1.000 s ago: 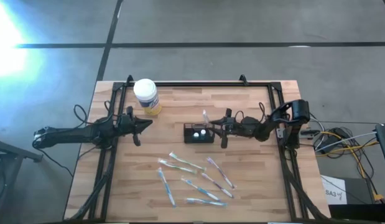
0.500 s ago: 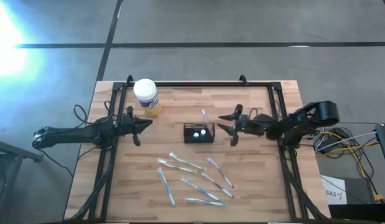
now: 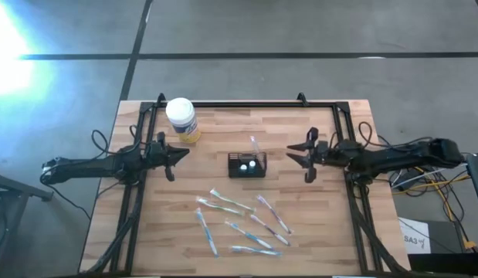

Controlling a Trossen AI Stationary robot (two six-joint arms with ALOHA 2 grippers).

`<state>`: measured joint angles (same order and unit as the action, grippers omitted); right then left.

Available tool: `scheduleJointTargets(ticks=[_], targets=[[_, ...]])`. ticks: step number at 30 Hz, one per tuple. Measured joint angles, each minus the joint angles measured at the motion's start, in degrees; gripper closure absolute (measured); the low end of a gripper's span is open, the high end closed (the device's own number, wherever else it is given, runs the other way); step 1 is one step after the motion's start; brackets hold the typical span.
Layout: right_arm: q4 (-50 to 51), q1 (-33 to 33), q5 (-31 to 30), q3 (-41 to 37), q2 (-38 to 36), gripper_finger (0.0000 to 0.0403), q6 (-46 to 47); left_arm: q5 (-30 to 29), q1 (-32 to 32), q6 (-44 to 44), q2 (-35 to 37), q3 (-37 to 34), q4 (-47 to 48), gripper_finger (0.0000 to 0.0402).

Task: Pick & Place toothbrushing station
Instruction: Put the top purple toothbrush into the wire organizer

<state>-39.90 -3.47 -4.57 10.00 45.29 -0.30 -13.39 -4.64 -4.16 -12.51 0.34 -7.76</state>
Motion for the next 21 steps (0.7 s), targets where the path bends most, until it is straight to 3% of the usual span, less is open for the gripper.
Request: scheduleJointTargets(ticks=[5, 8, 14, 21], targets=[[22.66, 2.51, -0.13, 5.61, -8.91, 0.0337, -1.56, -0.02, 0.01, -0.07, 0.00, 0.00, 0.21, 0.0378], [30.58, 3.81, -0.11, 7.93, -12.51, 0.0361, -2.55, 0.00, 0.00, 0.72, 0.00, 0.00, 0.23, 0.0378], [32.71, 4.37, 0.11, 7.99, -19.24, 0.0390, -3.36, 0.17, -0.01, 0.44, 0.00, 0.00, 1.71, 0.0378], [31.72, 4.37, 3.57, 3.26, -28.87, 0.0394, -0.25, 0.50, -0.01, -1.03, 0.02, 0.00, 2.33, 0.0378]])
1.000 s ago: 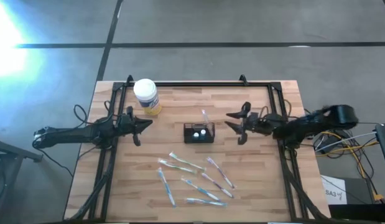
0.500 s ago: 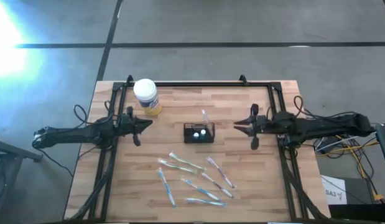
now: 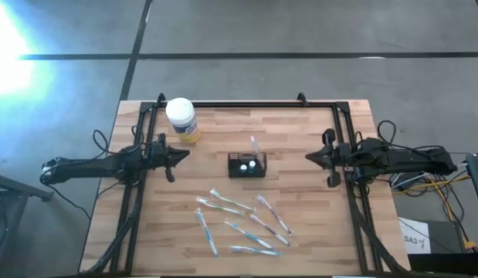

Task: Pick & Place toothbrushing station
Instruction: Put the top purple toothbrush into the wire organizer

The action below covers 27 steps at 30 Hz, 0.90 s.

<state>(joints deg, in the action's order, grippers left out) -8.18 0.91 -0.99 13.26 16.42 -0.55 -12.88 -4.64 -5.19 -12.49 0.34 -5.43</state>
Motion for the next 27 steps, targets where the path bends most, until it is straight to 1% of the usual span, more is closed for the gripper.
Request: scheduleJointTargets(ticks=[4, 7, 12, 16, 21, 23, 27], targets=[[0.98, 0.00, 0.00, -3.44, -3.83, 0.0394, 1.41, 0.00, 0.00, 0.17, 0.00, 0.00, -0.04, 0.0378], [0.97, -0.02, -0.02, -5.21, -5.35, 0.0394, 1.60, -0.02, 0.00, 0.91, -0.02, 0.00, -0.06, 0.0378], [1.53, -0.02, -0.02, -7.92, -5.35, 0.0394, 1.69, -0.02, 0.00, 1.15, -0.02, 0.00, -0.07, 0.0378], [1.05, -0.01, -0.04, -8.42, -4.14, 0.0394, 3.24, -0.04, 0.00, 0.81, -0.02, 0.00, -0.07, 0.0378], [0.92, 0.00, -0.06, -5.59, -0.51, 0.0394, 6.30, -0.04, 0.00, 0.76, -0.02, 0.00, -0.07, 0.0378], [2.70, 0.00, -0.07, -3.50, 1.62, 0.0394, 6.73, -0.04, 0.00, 0.34, -0.02, 0.00, -0.09, 0.0378], [9.50, 0.00, -0.09, 1.85, 6.87, 0.0394, 9.38, -0.04, 0.00, 0.01, -0.02, 0.00, -0.07, 0.0378]])
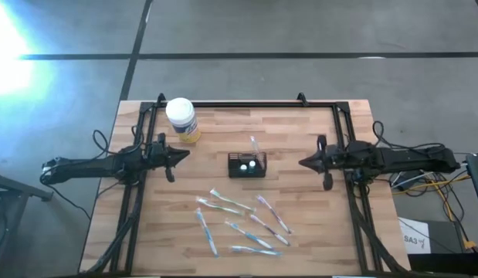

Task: Pick & Place toothbrushing station
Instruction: Put the top purple toothbrush into the wire organizer

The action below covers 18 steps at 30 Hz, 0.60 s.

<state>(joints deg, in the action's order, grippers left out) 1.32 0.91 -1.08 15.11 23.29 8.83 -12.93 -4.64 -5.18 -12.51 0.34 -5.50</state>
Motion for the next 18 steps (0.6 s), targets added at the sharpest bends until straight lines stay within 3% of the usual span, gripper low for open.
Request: scheduleJointTargets(ticks=[9, 18], targets=[[23.18, 0.08, -4.86, 14.63, 18.98, 0.0394, 12.73, 0.00, 0.00, 0.02, -0.01, 0.00, -0.01, 0.0378], [25.49, 7.96, -4.94, 24.95, 38.62, 0.0394, 18.03, -0.01, 0.00, 0.36, 0.02, 0.12, -0.02, 0.0378]])
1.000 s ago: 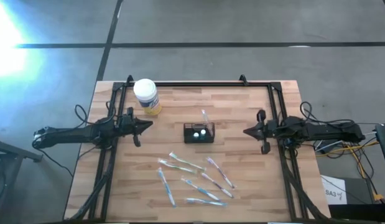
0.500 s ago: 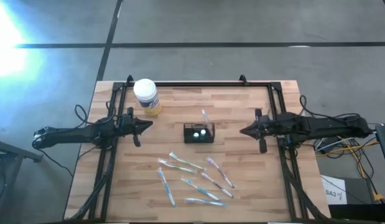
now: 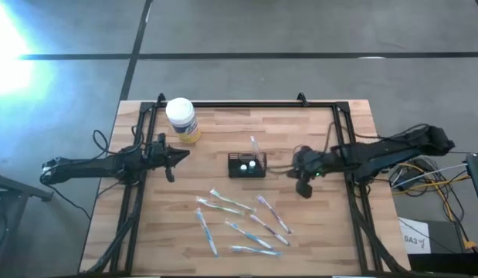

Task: Pick & Place toothbrushing station
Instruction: Put the top purple toothbrush into the wire organizer

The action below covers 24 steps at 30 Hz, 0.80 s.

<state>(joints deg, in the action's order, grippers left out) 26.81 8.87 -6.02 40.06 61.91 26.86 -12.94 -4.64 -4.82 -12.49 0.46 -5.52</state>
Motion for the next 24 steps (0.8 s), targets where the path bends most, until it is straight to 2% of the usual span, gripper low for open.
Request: scheduleJointTargets(ticks=[7, 14, 17, 24], targets=[[0.04, 6.73, 0.19, 7.79, 13.97, 0.0394, 2.83, 0.01, 0.00, 0.07, 0.00, 0.05, 0.26, 0.0378], [0.93, 9.27, 1.35, 16.43, 26.23, 0.0384, 8.81, 0.00, 0.00, 1.60, 0.00, 0.07, 0.43, 0.0378], [5.08, 9.65, 5.95, 21.20, 31.44, 0.0354, 10.32, -0.01, 0.00, 1.75, 0.02, 0.07, 0.11, 0.0378], [15.19, 9.58, 5.97, 31.73, 42.68, 0.0250, 13.25, 1.52, 0.00, 1.84, 0.04, 0.07, 1.18, 0.0378]])
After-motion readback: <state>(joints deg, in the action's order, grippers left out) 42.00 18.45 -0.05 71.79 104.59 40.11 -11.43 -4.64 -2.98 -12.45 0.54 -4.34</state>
